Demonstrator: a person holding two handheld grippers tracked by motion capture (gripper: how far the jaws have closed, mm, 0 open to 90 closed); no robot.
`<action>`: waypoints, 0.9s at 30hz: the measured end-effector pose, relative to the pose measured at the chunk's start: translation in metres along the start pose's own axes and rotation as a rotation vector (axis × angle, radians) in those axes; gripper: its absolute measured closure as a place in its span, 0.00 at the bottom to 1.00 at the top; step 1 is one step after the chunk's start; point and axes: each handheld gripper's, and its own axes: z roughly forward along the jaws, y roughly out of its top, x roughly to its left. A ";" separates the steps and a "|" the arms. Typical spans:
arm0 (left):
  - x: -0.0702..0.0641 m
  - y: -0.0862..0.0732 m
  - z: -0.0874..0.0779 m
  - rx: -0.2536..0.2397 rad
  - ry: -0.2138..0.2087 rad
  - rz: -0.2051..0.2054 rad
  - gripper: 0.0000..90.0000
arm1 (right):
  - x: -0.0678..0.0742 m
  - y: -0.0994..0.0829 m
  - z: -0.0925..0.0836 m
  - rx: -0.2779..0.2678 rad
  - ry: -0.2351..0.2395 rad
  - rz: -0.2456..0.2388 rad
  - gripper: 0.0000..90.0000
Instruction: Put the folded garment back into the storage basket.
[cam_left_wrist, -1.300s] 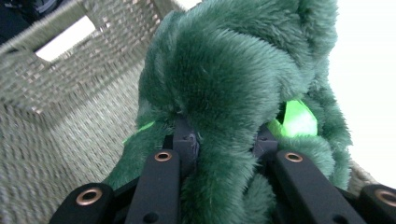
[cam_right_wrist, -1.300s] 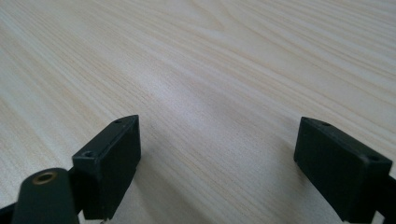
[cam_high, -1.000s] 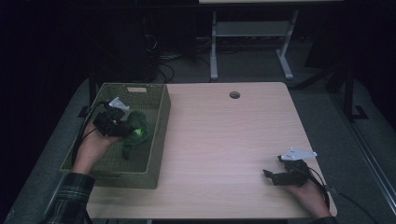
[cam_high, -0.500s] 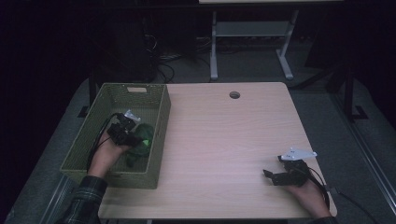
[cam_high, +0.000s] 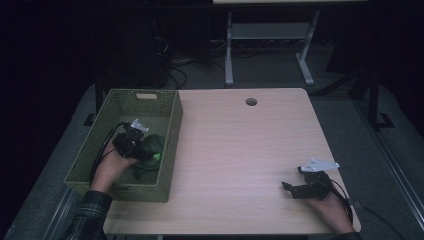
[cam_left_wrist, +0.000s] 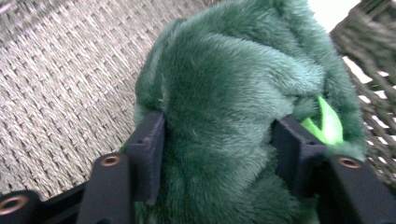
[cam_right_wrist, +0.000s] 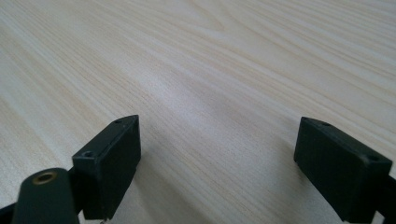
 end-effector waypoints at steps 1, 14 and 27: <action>0.000 0.000 -0.002 -0.009 -0.001 -0.001 0.41 | 0.000 0.000 0.000 0.000 0.000 -0.001 0.16; 0.003 0.005 -0.034 -0.129 0.002 -0.019 0.33 | 0.000 0.000 0.000 0.001 0.000 0.002 0.16; -0.023 0.032 -0.042 -0.231 -0.072 -0.034 0.15 | 0.000 0.000 0.000 -0.001 0.002 0.002 0.15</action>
